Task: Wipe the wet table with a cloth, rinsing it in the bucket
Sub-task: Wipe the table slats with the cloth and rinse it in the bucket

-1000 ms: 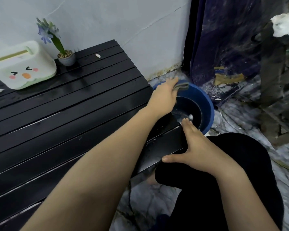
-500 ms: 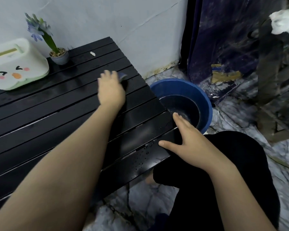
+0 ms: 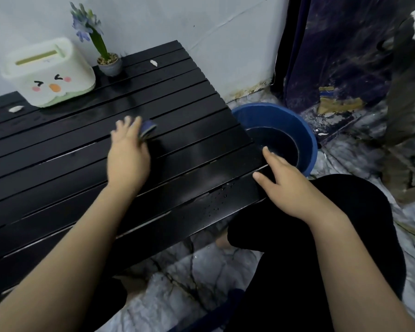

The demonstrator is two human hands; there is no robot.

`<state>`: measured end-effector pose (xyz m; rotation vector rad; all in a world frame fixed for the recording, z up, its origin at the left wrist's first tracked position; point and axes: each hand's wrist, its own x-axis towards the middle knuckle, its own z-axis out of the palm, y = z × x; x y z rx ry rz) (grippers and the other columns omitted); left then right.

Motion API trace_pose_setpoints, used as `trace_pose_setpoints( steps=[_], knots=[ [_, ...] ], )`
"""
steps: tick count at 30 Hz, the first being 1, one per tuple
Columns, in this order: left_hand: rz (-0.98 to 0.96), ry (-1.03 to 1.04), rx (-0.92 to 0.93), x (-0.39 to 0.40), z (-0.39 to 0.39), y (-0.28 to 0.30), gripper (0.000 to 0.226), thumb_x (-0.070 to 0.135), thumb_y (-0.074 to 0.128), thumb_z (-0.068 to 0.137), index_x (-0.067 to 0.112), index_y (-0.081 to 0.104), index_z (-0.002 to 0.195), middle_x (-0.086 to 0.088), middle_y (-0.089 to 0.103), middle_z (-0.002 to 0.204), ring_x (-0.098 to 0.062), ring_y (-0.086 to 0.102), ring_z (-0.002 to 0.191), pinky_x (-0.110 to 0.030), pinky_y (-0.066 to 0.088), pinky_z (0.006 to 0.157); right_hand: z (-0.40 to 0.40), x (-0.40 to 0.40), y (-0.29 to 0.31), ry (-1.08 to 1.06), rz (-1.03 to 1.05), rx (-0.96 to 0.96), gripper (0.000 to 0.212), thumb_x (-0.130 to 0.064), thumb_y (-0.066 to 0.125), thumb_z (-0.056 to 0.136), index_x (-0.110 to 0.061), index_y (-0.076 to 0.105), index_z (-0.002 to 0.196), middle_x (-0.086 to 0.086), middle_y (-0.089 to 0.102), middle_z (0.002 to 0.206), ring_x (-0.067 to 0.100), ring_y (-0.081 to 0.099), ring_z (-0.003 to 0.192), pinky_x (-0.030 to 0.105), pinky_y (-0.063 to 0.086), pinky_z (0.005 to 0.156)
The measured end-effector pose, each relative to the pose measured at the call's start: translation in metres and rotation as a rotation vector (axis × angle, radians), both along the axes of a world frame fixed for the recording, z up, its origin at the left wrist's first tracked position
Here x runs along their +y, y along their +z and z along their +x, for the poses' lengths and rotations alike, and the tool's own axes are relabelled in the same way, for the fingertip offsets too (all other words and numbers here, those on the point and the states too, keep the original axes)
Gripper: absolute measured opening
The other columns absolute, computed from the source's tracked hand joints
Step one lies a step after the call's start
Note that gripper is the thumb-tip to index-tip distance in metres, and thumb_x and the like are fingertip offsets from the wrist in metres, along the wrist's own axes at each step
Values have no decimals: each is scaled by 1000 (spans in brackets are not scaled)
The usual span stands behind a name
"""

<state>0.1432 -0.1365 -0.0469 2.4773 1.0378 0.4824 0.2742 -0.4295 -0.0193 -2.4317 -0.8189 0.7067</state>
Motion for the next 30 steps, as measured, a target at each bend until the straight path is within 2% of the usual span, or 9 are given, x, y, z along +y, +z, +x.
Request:
trace_pose_setpoints(
  steps=[4, 12, 14, 16, 19, 22, 25, 27, 30],
  knots=[
    [40, -54, 49, -12, -24, -17, 55, -1, 47, 91, 7, 43, 145, -18, 34, 156, -35, 25, 147, -44, 15, 123, 1, 2, -2, -10, 4, -9, 62, -34, 39, 106, -17, 12, 159, 0, 17, 165, 13, 14, 152, 30, 15, 120],
    [102, -801, 15, -146, -8, -5, 57, 12, 37, 86, 2, 48, 141, -22, 43, 148, -37, 39, 140, -44, 21, 120, 4, 5, -5, -46, 4, -76, 50, -19, 36, 107, -10, 28, 156, 13, 33, 159, 23, 26, 149, 30, 21, 117],
    [35, -949, -4, -160, -23, -2, 55, 13, 35, 91, 4, 45, 143, -18, 41, 151, -30, 35, 143, -41, 20, 122, 5, 6, -7, -49, -1, -86, 50, -18, 36, 107, -9, 28, 155, 14, 33, 159, 24, 26, 148, 31, 21, 117],
    [-182, -991, -56, -164, -40, 5, 51, 4, 41, 95, 8, 42, 146, -11, 38, 154, -20, 30, 147, -38, 19, 123, 4, 7, -7, -54, -12, -85, 51, -21, 35, 107, -10, 26, 156, 13, 32, 159, 25, 26, 149, 34, 22, 118],
    [-429, -711, -192, -144, -70, 23, 56, -11, 46, 93, 10, 45, 145, -5, 41, 153, -13, 31, 146, -35, 19, 123, 4, 9, -6, -53, -38, -74, 52, -25, 33, 108, -12, 23, 157, 11, 30, 161, 25, 25, 149, 37, 23, 118],
    [-224, -152, -238, -82, -116, 24, 58, -13, 48, 91, 11, 46, 144, -9, 41, 152, -21, 32, 145, -42, 23, 121, 3, 9, -5, -43, -48, -84, 52, -26, 33, 108, -12, 22, 157, 11, 30, 161, 26, 25, 149, 38, 23, 118],
    [-43, 388, 3, -31, -174, 14, 53, -2, 45, 93, 9, 43, 145, -16, 35, 155, -37, 27, 146, -54, 25, 118, 1, 10, -4, -40, -58, -103, 52, -25, 34, 108, -11, 24, 156, 13, 33, 158, 29, 31, 145, 38, 27, 114],
    [-41, 537, 102, -32, -193, 4, 52, 2, 44, 94, 8, 41, 145, -18, 33, 156, -41, 25, 145, -56, 26, 115, 0, 11, -2, -37, -67, -112, 51, -25, 34, 108, -10, 24, 156, 14, 35, 156, 31, 34, 143, 39, 30, 111],
    [20, 448, 84, -65, -179, -10, 54, -3, 48, 89, 2, 44, 142, -22, 37, 153, -43, 31, 142, -54, 24, 118, -1, 12, -2, -37, -80, -116, 52, -25, 34, 108, -10, 23, 156, 14, 34, 157, 32, 33, 143, 39, 29, 112]
  ],
)
